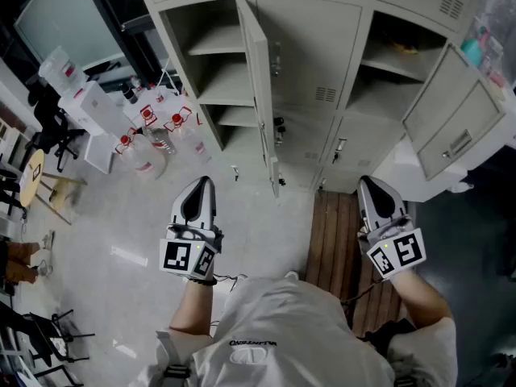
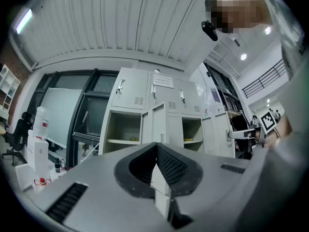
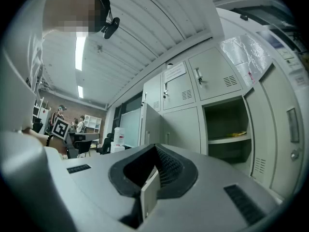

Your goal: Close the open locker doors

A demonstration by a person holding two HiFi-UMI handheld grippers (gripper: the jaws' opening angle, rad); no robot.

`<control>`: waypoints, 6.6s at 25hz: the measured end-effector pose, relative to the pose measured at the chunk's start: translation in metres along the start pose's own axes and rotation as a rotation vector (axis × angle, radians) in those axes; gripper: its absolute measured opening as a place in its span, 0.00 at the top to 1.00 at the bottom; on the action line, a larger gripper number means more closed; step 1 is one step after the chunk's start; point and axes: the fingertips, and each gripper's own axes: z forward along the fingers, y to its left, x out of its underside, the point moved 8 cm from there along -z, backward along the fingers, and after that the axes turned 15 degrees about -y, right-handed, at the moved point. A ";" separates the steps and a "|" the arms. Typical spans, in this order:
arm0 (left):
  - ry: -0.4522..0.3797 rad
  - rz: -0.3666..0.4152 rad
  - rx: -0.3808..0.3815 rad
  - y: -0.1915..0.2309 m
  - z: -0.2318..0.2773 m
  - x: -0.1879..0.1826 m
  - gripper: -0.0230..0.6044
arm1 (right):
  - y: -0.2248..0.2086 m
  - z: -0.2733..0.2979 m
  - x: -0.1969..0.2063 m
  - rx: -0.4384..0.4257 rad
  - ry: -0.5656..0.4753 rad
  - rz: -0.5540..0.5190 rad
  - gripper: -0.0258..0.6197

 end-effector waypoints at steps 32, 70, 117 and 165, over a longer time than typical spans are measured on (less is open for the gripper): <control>0.019 -0.101 0.099 0.015 0.064 0.044 0.97 | -0.007 0.155 0.051 -0.260 -0.002 0.182 0.89; 0.110 -0.278 0.286 0.082 0.146 0.132 0.97 | 0.018 0.261 0.114 -0.516 0.094 0.225 0.65; 0.089 -0.153 0.072 0.144 0.108 0.102 0.97 | 0.118 0.338 0.137 -0.605 0.052 0.213 0.77; -0.003 -0.239 0.222 0.336 0.180 0.131 0.97 | 0.160 0.542 0.215 -0.255 0.043 0.053 0.89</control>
